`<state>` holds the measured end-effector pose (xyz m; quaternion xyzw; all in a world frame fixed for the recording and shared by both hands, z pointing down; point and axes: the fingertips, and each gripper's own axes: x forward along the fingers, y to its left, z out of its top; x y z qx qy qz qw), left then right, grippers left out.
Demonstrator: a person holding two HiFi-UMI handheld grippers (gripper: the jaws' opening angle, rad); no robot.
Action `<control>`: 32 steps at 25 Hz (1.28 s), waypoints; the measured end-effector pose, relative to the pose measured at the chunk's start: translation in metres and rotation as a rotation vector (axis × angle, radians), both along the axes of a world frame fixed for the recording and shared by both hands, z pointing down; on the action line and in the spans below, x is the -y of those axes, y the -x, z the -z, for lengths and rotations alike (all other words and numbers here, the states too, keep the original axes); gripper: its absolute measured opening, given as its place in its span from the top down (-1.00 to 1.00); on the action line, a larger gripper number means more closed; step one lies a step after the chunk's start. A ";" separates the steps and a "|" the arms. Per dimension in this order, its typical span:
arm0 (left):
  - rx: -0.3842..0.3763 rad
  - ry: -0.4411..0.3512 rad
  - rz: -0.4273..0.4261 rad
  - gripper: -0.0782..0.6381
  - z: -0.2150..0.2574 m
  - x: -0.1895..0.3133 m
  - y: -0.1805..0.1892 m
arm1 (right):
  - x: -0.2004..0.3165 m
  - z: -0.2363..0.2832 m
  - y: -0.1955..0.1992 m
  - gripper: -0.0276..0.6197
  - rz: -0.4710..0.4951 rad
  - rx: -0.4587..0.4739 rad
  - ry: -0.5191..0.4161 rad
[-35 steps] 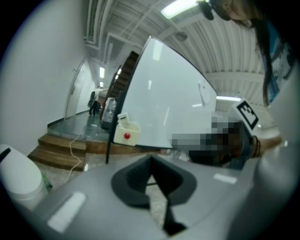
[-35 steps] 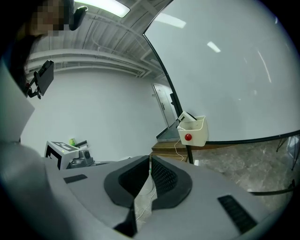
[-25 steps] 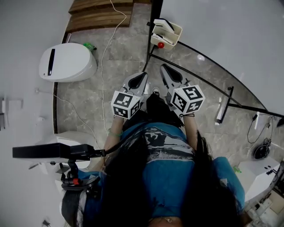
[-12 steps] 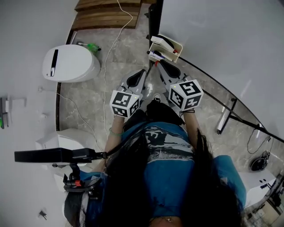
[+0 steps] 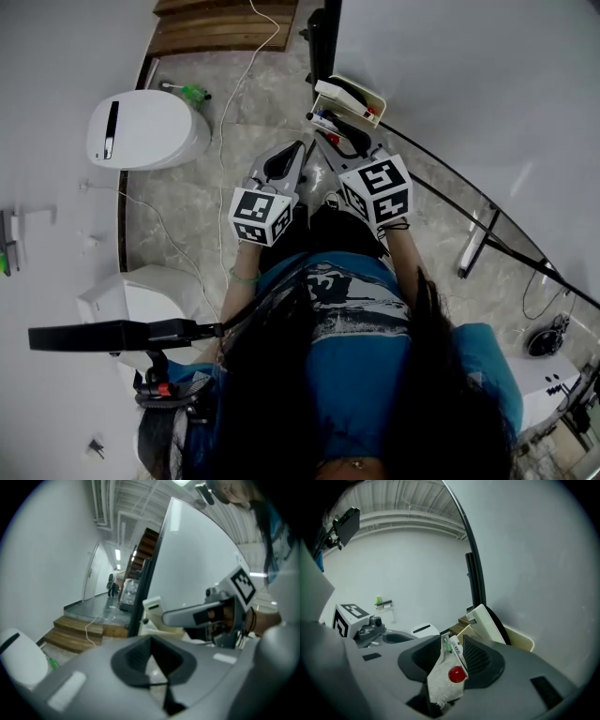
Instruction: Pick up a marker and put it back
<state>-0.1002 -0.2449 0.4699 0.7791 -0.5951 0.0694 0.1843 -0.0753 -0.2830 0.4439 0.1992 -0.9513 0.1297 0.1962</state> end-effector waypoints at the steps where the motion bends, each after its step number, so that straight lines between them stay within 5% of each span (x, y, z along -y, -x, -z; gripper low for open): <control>1: 0.001 0.001 0.000 0.77 0.000 -0.001 0.001 | -0.001 -0.002 0.000 0.52 0.009 -0.028 -0.016; 23: -0.036 -0.011 -0.135 0.77 0.012 0.018 0.069 | 0.019 -0.037 0.045 0.49 -0.086 -0.497 -0.166; 32: -0.036 -0.015 -0.159 0.77 0.010 0.014 0.066 | 0.019 -0.022 0.027 0.58 -0.173 -0.377 -0.171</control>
